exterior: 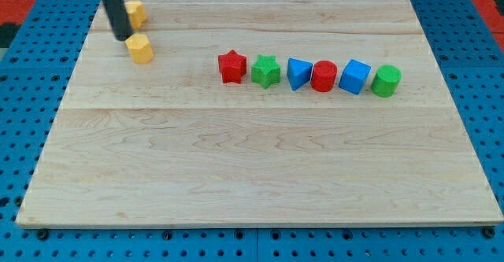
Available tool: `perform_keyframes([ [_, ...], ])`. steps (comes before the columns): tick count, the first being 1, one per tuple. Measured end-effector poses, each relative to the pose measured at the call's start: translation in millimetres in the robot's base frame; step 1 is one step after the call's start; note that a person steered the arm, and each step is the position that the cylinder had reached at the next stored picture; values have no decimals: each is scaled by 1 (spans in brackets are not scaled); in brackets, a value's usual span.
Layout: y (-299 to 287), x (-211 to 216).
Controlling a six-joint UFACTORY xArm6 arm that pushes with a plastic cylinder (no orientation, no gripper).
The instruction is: Place the yellow hexagon left to the red star
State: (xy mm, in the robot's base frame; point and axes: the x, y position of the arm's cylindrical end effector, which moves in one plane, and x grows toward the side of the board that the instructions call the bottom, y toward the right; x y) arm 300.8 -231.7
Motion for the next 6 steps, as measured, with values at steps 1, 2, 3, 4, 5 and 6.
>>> perform_keyframes([
  [1, 33, 40],
  [2, 36, 37],
  [3, 24, 22],
  [4, 83, 19],
  [5, 86, 6],
  [6, 95, -7],
])
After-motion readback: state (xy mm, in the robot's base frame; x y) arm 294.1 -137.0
